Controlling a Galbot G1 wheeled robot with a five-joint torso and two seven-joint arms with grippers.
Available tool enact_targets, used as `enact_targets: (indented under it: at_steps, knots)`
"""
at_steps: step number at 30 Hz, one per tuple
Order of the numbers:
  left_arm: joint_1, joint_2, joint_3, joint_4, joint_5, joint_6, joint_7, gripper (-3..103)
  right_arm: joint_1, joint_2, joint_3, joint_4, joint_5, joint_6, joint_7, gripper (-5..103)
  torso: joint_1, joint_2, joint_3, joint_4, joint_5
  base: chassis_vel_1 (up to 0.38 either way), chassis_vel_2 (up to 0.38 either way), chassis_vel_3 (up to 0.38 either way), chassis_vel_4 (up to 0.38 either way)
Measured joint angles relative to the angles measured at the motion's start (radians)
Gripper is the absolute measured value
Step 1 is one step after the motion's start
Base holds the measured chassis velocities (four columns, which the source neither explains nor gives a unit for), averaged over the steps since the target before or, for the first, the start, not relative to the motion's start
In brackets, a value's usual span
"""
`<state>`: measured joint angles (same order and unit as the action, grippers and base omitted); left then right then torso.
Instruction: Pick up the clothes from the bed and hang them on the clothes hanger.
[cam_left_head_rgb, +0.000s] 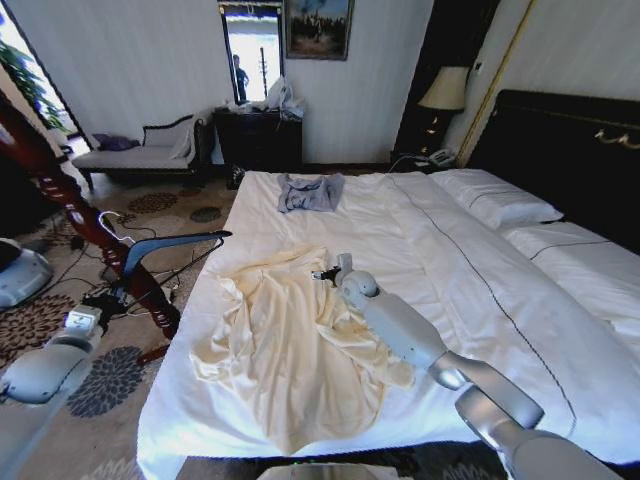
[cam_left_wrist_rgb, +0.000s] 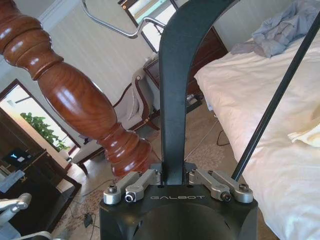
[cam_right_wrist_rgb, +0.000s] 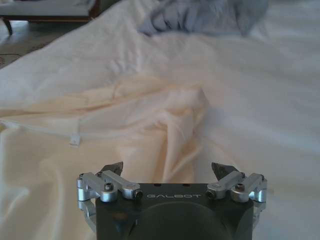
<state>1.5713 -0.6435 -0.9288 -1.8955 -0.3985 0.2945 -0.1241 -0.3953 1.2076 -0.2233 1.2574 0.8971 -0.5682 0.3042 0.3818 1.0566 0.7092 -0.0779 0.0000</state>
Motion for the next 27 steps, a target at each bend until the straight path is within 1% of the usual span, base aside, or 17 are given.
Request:
enact_targets:
  at_steps: [3, 4, 5, 8, 10, 14, 16, 17, 19, 21, 22, 26, 27]
  knots:
    - [0.0, 0.0, 0.001, -0.003, 0.002, 0.0, -0.001, 19, -0.002, 0.006, 0.012, -0.02, 0.028, -0.002, 0.002, 97, 0.0, 0.0, 0.0, 0.0004, 0.0, 0.0, 0.0, 0.0, 0.0]
    - [0.0, 0.0, 0.001, -0.004, 0.002, 0.0, -0.001, 19, -0.002, 0.006, 0.015, -0.023, 0.037, -0.003, 0.002, 94, 0.0, 0.0, 0.0, 0.0003, 0.0, 0.0, 0.0, 0.0, 0.0]
    - [0.0, 0.0, 0.001, -0.004, 0.002, 0.0, -0.001, 19, -0.002, 0.006, 0.015, -0.023, 0.037, -0.003, 0.002, 94, 0.0, 0.0, 0.0, 0.0003, 0.0, 0.0, 0.0, 0.0, 0.0]
    - [0.001, -0.001, 0.0, -0.003, 0.002, 0.0, -0.002, 19, -0.002, 0.011, 0.015, -0.031, 0.044, -0.006, 0.0, 88, 0.0, 0.0, 0.0, 0.0002, 0.0, 0.0, 0.0, 0.0, 0.0]
    - [0.001, -0.002, -0.001, -0.003, 0.002, 0.0, -0.002, 19, -0.001, 0.013, 0.013, -0.034, 0.044, -0.006, 0.0, 88, 0.0, 0.0, 0.0, 0.0003, 0.0001, 0.0, 0.0, 0.0, 0.0]
    - [0.003, -0.006, -0.002, -0.003, 0.002, 0.0, -0.002, 19, 0.003, 0.017, 0.009, -0.05, 0.039, -0.006, -0.001, 66, 0.0, 0.0, 0.0, 0.0004, 0.0, 0.0, 0.0, 0.0, 0.0]
    - [0.003, -0.006, -0.002, -0.003, 0.002, 0.0, -0.002, 19, 0.003, 0.017, 0.008, -0.053, 0.038, -0.006, -0.001, 66, 0.0, 0.0, 0.0, 0.0003, 0.0, 0.0, 0.0, 0.0, 0.0]
    - [0.003, -0.006, -0.002, -0.001, 0.003, 0.0, -0.002, 19, 0.003, 0.017, 0.008, -0.059, 0.037, -0.006, -0.001, 56, 0.0, 0.0, 0.0, 0.0002, 0.0, 0.0, 0.0, 0.0, 0.0]
    - [0.003, -0.005, -0.002, 0.0, 0.005, 0.0, -0.002, 19, 0.003, 0.018, 0.008, -0.062, 0.036, -0.005, -0.001, 56, 0.0, 0.0, 0.0, 0.0001, 0.0, 0.0, 0.0, 0.0, 0.0]
    - [0.001, -0.002, -0.002, 0.002, 0.007, -0.001, -0.002, 19, 0.0, 0.02, 0.009, -0.065, 0.035, -0.003, 0.0, 44, 0.0, 0.0, 0.0, 0.0003, 0.0, 0.0, 0.0, 0.0, 0.0]
    - [0.001, -0.002, -0.002, 0.002, 0.007, -0.001, -0.002, 19, 0.0, 0.02, 0.009, -0.065, 0.035, -0.003, 0.0, 44, 0.0, 0.0, 0.0, 0.0003, 0.0, 0.0, 0.0, 0.0, 0.0]
    - [-0.001, 0.001, 0.0, 0.004, 0.007, -0.003, -0.003, 19, -0.007, 0.017, 0.01, -0.058, 0.035, 0.002, 0.004, 23, 0.0, 0.0, 0.0, 0.0002, 0.0001, 0.0, 0.0, 0.0, 0.0]
    - [-0.001, 0.001, 0.0, 0.004, 0.007, -0.003, -0.003, 19, -0.007, 0.017, 0.01, -0.058, 0.035, 0.002, 0.004, 23, 0.0, 0.0, 0.0, 0.0002, 0.0001, 0.0, 0.0, 0.0, 0.0]
